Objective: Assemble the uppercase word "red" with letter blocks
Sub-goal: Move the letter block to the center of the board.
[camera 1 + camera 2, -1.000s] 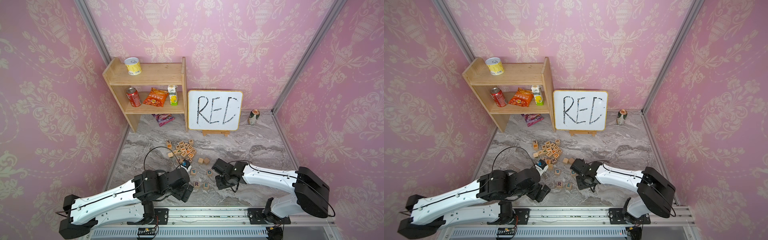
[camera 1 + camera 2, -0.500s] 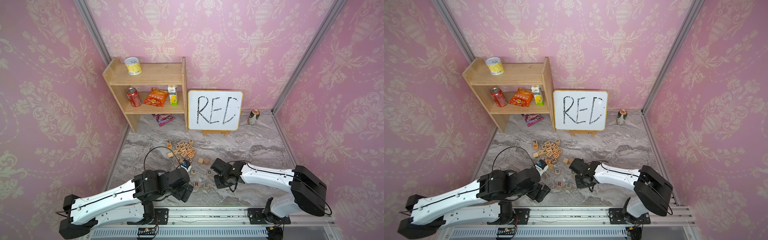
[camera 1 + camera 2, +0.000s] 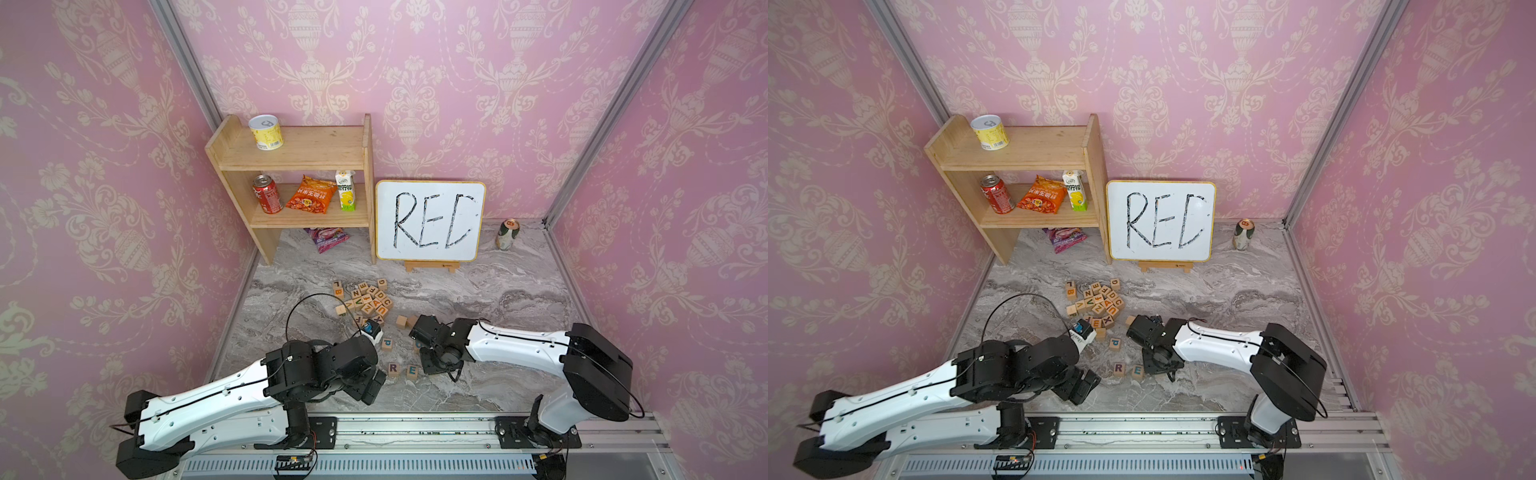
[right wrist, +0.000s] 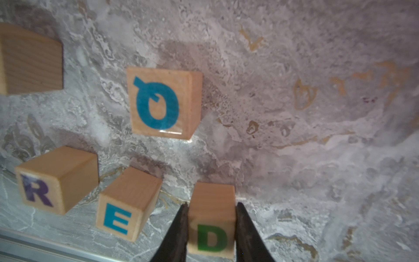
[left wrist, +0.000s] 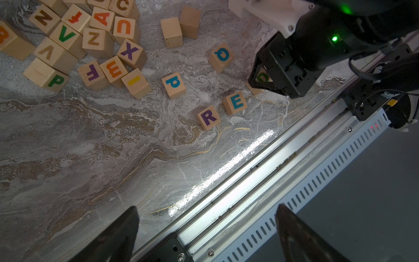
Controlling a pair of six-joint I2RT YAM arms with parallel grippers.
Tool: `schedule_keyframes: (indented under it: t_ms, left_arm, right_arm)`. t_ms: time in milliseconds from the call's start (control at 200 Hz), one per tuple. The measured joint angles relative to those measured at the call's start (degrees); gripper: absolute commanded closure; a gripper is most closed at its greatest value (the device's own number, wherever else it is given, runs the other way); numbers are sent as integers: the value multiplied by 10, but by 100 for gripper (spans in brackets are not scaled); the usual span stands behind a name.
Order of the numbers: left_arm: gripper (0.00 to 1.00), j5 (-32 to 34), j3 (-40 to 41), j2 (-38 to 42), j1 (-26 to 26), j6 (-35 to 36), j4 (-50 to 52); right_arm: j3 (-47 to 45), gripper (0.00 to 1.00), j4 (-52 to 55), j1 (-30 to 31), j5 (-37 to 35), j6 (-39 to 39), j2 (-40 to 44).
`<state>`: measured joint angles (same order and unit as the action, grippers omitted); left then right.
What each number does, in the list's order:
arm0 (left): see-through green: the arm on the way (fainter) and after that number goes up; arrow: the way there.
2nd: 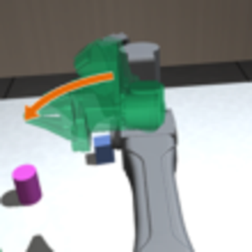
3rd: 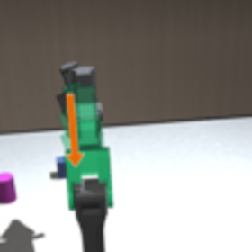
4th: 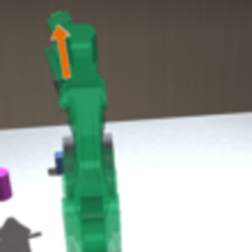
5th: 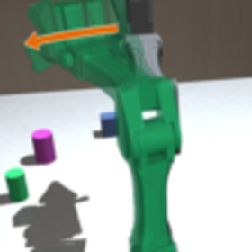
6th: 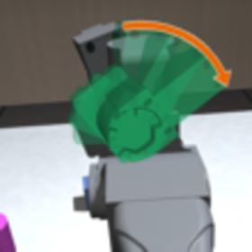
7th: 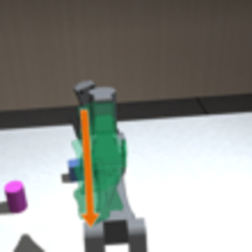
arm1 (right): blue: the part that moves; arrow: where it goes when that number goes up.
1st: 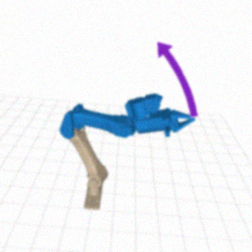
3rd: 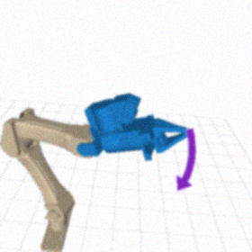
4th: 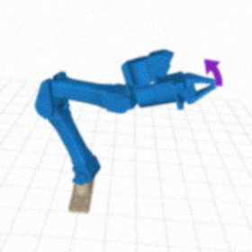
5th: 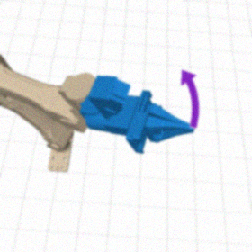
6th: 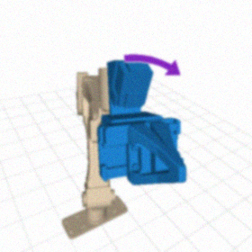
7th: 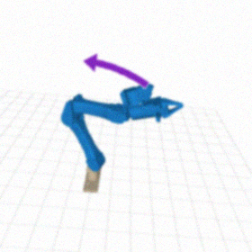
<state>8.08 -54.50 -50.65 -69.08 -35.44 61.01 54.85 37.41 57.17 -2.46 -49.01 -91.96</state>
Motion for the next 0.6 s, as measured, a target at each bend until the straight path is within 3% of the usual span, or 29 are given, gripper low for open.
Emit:
schedule_keyframes:
  t_ms: [325,455,600]
  left_arm:
    - [5,-2,0,6,0,7,0]
    - [5,-2,0,9,0,11,0]
    - [5,-2,0,9,0,13,0]
  right_arm:
    - [22,75,4,15,-15,-23,-21]
    - [23,66,5,18,-19,-24,-22]
    - [24,46,9,21,-21,-29,-25]
